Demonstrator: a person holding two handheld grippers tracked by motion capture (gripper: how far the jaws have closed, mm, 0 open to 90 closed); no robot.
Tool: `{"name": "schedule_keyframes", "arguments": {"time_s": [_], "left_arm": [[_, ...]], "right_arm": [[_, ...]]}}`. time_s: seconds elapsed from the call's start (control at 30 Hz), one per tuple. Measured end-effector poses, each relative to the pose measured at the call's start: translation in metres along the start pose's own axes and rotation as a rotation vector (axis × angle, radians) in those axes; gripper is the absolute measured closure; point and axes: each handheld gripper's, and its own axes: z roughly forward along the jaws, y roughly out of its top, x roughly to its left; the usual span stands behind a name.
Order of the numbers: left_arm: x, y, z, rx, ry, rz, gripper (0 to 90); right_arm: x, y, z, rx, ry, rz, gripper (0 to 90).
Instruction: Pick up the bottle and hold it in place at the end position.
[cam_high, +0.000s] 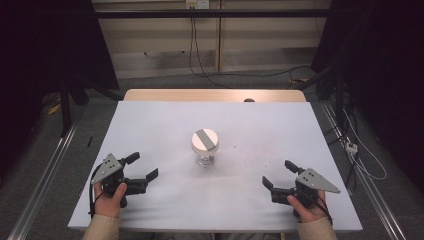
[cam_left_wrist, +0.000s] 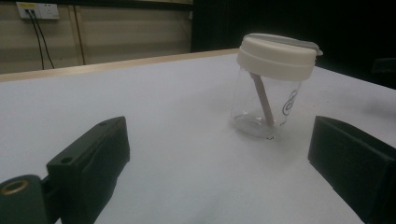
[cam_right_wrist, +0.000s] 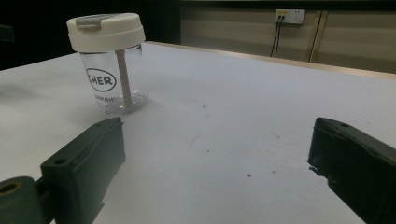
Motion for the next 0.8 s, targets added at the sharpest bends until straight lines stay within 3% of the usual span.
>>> {"name": "schedule_keyframes", "arguments": {"time_s": [0.37,0.63,0.8], "left_arm": [[-0.007,0.003,0.006,-0.008,-0.038,0.011,4.9],[-0.010,0.008,0.011,-0.022,-0.041,0.003,4.0],[-0.015,0.014,0.026,-0.005,-0.038,0.004,3.4]], "right_arm": [[0.002,0.001,0.003,-0.004,0.003,-0.005,3.9],[0.003,0.001,0.007,-0.001,0.018,-0.011,4.1],[0.002,0.002,0.006,-0.007,0.018,-0.006,4.1]]}}
